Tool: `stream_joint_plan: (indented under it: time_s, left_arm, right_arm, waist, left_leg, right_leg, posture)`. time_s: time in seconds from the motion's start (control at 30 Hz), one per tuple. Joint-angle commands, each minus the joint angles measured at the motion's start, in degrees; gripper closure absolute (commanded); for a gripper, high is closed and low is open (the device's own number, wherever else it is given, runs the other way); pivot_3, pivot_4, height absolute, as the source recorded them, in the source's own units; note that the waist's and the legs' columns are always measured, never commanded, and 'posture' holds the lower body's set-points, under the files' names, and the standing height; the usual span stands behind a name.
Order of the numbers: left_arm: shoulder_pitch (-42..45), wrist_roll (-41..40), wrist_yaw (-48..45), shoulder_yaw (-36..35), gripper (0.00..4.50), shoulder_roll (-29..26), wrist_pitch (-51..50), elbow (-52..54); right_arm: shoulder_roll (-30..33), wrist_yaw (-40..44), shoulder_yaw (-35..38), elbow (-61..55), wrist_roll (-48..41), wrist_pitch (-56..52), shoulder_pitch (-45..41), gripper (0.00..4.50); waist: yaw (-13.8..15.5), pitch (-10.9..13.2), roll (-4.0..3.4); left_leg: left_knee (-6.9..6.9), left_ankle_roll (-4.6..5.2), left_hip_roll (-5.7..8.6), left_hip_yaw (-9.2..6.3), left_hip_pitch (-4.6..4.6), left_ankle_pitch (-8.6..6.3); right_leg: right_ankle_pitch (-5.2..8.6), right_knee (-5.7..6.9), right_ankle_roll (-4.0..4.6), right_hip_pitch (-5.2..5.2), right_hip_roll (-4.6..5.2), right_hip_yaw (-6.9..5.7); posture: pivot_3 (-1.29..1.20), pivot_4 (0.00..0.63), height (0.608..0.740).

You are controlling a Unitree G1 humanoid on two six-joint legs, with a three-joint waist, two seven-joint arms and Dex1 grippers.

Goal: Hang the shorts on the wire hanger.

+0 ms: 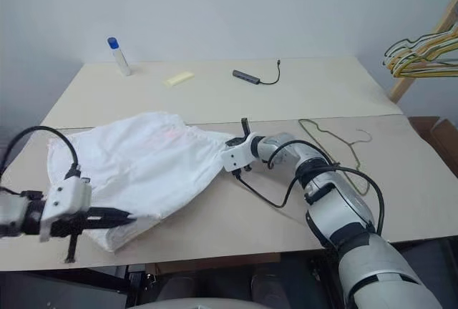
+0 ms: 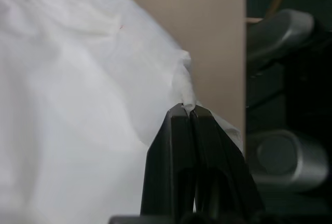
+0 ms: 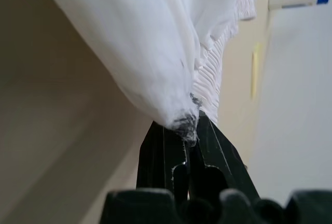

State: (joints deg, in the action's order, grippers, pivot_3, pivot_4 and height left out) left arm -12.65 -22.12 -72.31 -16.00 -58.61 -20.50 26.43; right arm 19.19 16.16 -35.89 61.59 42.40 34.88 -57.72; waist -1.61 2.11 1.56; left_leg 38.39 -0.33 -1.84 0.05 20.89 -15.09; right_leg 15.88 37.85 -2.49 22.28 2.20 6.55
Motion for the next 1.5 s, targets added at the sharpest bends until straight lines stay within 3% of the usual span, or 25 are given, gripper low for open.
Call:
stream_joint_plan:
  time_s: [0.03, 0.23, 0.37, 0.57, 0.73, 0.87, 0.97, 1.07, 1.2, 1.37, 1.5]
  left_arm:
    - [9.34, 8.98, 4.76, 9.98, 4.50, 1.95, 4.92, -6.68]
    - [26.39, 19.53, 7.99, 21.77, 4.50, 6.86, 12.96, -20.68]
    - [33.55, 23.93, 12.48, 24.39, 4.50, 10.55, 18.46, -29.04]
    - [37.60, 27.07, 16.74, 25.91, 4.50, 13.95, 24.68, -35.24]
    - [34.89, 24.73, 13.82, 23.33, 4.50, 9.94, 28.25, -34.15]
    - [32.13, 22.09, 9.02, 20.83, 4.50, 3.46, 32.62, -33.72]
    - [27.29, 12.69, -1.88, 17.93, 4.50, -2.61, 36.16, -30.72]
    - [22.98, 5.96, -7.15, 14.95, 4.50, -6.33, 33.69, -26.47]
    - [17.68, 4.29, -12.01, 12.67, 4.50, -9.84, 35.50, -24.41]
    - [8.92, 0.67, -19.01, 9.79, 4.50, -14.31, 34.77, -19.81]
    - [6.96, 5.13, -17.84, 10.67, 4.50, -14.07, 37.73, -19.97]
  right_arm:
    - [1.48, -3.87, 0.87, 3.42, 0.96, -4.66, -3.39, 4.47]
    - [5.11, -5.47, 3.97, 6.37, -0.98, -10.46, -4.65, 4.47]
    - [8.44, -4.87, 5.52, 5.03, -1.78, -14.41, -2.87, 4.47]
    - [14.08, 3.91, 9.67, -9.49, -5.78, -21.80, 7.06, 4.47]
    - [20.20, 22.21, 14.80, -45.62, -8.83, -39.45, 25.57, 4.47]
    - [23.26, 34.54, 16.41, -68.93, -8.68, -52.05, 35.81, 4.47]
    - [25.56, 41.62, 15.48, -80.51, -8.74, -55.70, 40.03, 4.47]
    - [27.30, 47.00, 14.45, -87.47, -9.98, -56.65, 42.03, 4.47]
    - [29.47, 52.37, 13.82, -92.95, -13.39, -55.46, 43.89, 4.47]
    - [29.05, 51.87, 12.38, -92.88, -15.09, -51.61, 45.22, 4.47]
    - [29.05, 49.78, 10.35, -90.52, -13.60, -46.83, 45.33, 4.47]
  waist:
    - [0.54, 0.00, 0.00]
    - [0.76, -0.01, 0.01]
    - [0.53, -0.01, 0.01]
    - [-0.94, -0.01, 0.02]
    - [-1.06, -0.01, 0.01]
    - [-1.05, 0.00, 0.00]
    - [-0.90, 0.01, 0.00]
    - [-0.69, 0.03, -0.01]
    - [0.12, 0.07, 0.04]
    - [0.32, 0.10, 0.12]
    - [0.74, 0.11, 0.19]
  left_leg:
    - [-0.02, -0.01, 0.02, 0.00, -0.02, 0.00]
    - [-0.06, -0.12, 0.05, 0.02, 0.21, 0.07]
    - [-0.06, -0.12, 0.06, 0.02, 0.28, 0.07]
    - [-0.06, -0.10, 0.06, 0.00, 0.29, 0.06]
    - [-0.04, -0.06, 0.05, -0.04, 0.39, 0.04]
    - [-0.01, -0.03, 0.01, -0.01, 0.38, 0.03]
    - [-0.01, -0.03, -0.03, 0.03, 0.26, 0.03]
    - [0.00, -0.04, -0.05, 0.12, 0.29, 0.02]
    - [0.01, -0.04, -0.06, 0.13, 0.28, 0.02]
    - [0.02, -0.04, -0.10, 0.16, 0.26, 0.02]
    - [0.03, -0.04, -0.09, 0.17, 0.23, 0.02]
  right_leg:
    - [0.00, 0.01, 0.00, -0.02, 0.01, 0.00]
    - [-0.01, 0.02, 0.01, 0.21, 0.01, 0.01]
    - [-0.01, 0.03, 0.01, 0.28, 0.02, 0.03]
    - [-0.01, 0.05, -0.01, 0.27, 0.01, 0.08]
    - [0.01, 0.09, -0.04, 0.34, 0.01, 0.11]
    - [0.03, 0.18, -0.08, 0.41, -0.08, 0.18]
    - [0.05, 0.12, -0.10, 0.29, -0.13, 0.14]
    - [0.09, 0.04, -0.16, 0.30, -0.07, 0.10]
    - [0.25, 0.00, -0.44, 0.24, -0.05, 0.01]
    - [0.28, 0.01, -0.45, 0.25, -0.06, 0.01]
    - [0.29, 0.00, -0.45, 0.22, -0.05, 0.01]
  posture:
    - [0.15, 0.000, 0.740]
    - [0.10, 0.000, 0.740]
    - [0.07, 0.000, 0.740]
    - [0.05, 0.000, 0.740]
    - [0.05, 0.000, 0.740]
    - [0.05, 0.000, 0.740]
    - [0.03, 0.000, 0.740]
    - [0.03, 0.000, 0.740]
    - [0.03, 0.000, 0.740]
    - [0.04, 0.000, 0.740]
    - [0.04, 0.000, 0.740]
